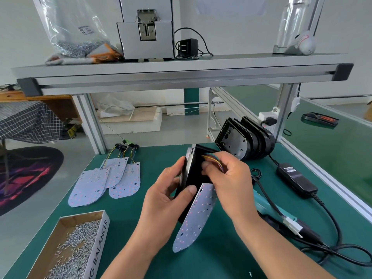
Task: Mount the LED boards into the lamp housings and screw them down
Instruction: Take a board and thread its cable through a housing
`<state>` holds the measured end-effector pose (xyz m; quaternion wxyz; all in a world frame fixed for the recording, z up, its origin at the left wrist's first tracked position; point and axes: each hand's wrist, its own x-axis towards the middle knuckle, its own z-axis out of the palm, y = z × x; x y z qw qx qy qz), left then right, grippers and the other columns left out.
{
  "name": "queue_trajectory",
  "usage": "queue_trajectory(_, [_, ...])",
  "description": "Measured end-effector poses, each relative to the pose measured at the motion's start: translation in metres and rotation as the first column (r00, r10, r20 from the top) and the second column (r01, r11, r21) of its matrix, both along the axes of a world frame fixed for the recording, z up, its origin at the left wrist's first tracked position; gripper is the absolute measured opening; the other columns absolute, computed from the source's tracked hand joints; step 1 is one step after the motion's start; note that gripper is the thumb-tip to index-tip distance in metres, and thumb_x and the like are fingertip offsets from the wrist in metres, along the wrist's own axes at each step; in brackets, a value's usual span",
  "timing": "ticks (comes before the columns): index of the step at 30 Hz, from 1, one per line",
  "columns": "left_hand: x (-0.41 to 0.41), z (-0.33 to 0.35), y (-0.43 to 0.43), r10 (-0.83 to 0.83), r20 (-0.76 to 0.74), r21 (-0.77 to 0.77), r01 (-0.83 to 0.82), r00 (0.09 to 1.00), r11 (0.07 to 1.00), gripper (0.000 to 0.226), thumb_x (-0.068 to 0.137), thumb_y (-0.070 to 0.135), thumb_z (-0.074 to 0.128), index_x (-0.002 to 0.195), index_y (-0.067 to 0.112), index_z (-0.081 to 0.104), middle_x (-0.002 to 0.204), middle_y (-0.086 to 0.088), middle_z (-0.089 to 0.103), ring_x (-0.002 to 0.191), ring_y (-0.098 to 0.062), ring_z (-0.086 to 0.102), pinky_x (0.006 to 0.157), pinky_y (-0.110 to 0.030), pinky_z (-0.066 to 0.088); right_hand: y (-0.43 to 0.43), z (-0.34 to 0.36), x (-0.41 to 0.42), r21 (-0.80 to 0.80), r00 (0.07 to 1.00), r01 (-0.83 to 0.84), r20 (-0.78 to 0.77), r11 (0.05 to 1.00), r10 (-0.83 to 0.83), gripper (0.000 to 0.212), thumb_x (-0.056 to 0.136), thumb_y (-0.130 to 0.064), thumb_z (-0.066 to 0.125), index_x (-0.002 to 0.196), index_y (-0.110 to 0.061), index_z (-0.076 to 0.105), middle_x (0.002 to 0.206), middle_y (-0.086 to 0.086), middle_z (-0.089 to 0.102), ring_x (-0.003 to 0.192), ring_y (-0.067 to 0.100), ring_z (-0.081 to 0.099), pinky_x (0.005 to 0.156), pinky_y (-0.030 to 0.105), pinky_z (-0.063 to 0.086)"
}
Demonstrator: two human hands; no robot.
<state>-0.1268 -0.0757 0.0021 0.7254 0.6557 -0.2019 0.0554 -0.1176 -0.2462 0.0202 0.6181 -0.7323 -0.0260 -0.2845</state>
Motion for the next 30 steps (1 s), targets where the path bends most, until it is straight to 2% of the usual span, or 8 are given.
queue_trajectory(7, [0.0017,-0.0002,0.0019,0.004,0.05,0.102,-0.009,0.999,0.995,0.061,0.088,0.028,0.079,0.141,0.054,0.063,0.133,0.005,0.07,0.125,-0.02,0.067,0.102,-0.024,0.053,-0.0048,-0.0032,0.0027,-0.026,0.999,0.047,-0.014,0.999,-0.047,0.014,0.094,-0.017,0.076,0.081,-0.022,0.072,0.07,-0.001,0.069,0.063,0.01,0.056,0.059,0.027,0.047])
queue_trajectory(9, [0.0015,-0.0001,0.0025,0.012,0.075,0.147,-0.023,0.997,0.989,0.06,0.087,0.037,0.077,0.141,0.056,0.061,0.132,0.006,0.069,0.125,-0.022,0.065,0.103,-0.027,0.052,-0.0051,-0.0033,0.0025,-0.049,0.999,0.04,-0.005,0.998,-0.04,0.01,0.093,-0.022,0.073,0.083,-0.02,0.072,0.07,-0.001,0.068,0.063,0.011,0.055,0.06,0.031,0.047])
queue_trajectory(12, [0.0025,-0.0029,0.0027,0.037,0.079,0.151,-0.048,0.996,0.987,0.061,0.09,0.028,0.076,0.142,0.055,0.06,0.133,0.007,0.069,0.127,-0.022,0.065,0.106,-0.033,0.049,-0.0044,-0.001,0.0011,-0.079,0.999,0.037,-0.002,0.996,-0.038,0.014,0.092,-0.03,0.07,0.086,-0.018,0.073,0.072,0.0,0.07,0.068,0.022,0.063,0.063,0.04,0.052])
queue_trajectory(15, [0.0022,-0.0047,0.0017,0.032,0.077,0.162,-0.044,0.996,0.986,0.062,0.091,0.025,0.075,0.143,0.055,0.059,0.135,0.006,0.068,0.129,-0.022,0.064,0.106,-0.033,0.05,-0.0051,0.0015,-0.0006,-0.097,1.0,0.028,0.014,0.995,-0.027,0.007,0.091,-0.029,0.071,0.087,-0.024,0.074,0.074,-0.004,0.073,0.069,0.02,0.067,0.065,0.037,0.054])
queue_trajectory(19, [0.0007,-0.0052,0.0,-0.01,0.072,0.169,-0.003,0.997,0.986,0.061,0.088,0.031,0.076,0.142,0.055,0.061,0.131,0.005,0.067,0.128,-0.024,0.063,0.099,-0.028,0.055,-0.0055,-0.0002,0.0002,-0.11,0.997,0.074,0.018,0.991,-0.072,0.02,0.092,-0.028,0.074,0.079,-0.012,0.07,0.065,0.002,0.063,0.061,0.02,0.055,0.058,0.041,0.047])
queue_trajectory(21, [0.0007,-0.0053,-0.0001,-0.034,0.073,0.174,0.021,0.997,0.985,0.062,0.088,0.028,0.077,0.142,0.054,0.062,0.128,0.004,0.067,0.126,-0.025,0.063,0.098,-0.027,0.055,-0.0038,-0.0024,0.0011,-0.072,0.996,0.087,-0.001,0.994,-0.087,0.024,0.093,-0.023,0.076,0.074,-0.011,0.067,0.059,-0.001,0.055,0.057,0.011,0.043,0.053,0.035,0.039])
queue_trajectory(24, [0.0012,-0.0064,-0.0007,-0.035,0.074,0.162,0.022,0.997,0.987,0.066,0.088,0.018,0.078,0.141,0.055,0.063,0.126,0.005,0.067,0.126,-0.023,0.064,0.097,-0.022,0.054,0.0019,-0.0028,-0.0008,0.045,1.0,0.028,-0.008,0.999,-0.028,0.022,0.092,-0.021,0.075,0.071,-0.017,0.068,0.058,-0.011,0.052,0.057,0.008,0.041,0.053,0.022,0.036])
queue_trajectory(30, [0.0056,-0.0086,0.0023,-0.011,0.049,0.173,0.003,0.999,0.985,0.067,0.089,0.014,0.083,0.139,0.055,0.064,0.123,0.011,0.067,0.121,-0.013,0.064,0.096,-0.016,0.052,0.0012,-0.0005,-0.0014,0.02,0.987,-0.151,-0.057,0.988,0.152,0.033,0.096,-0.029,0.063,0.073,-0.007,0.052,0.071,0.015,0.037,0.066,0.018,0.032,0.058,0.033,0.026])
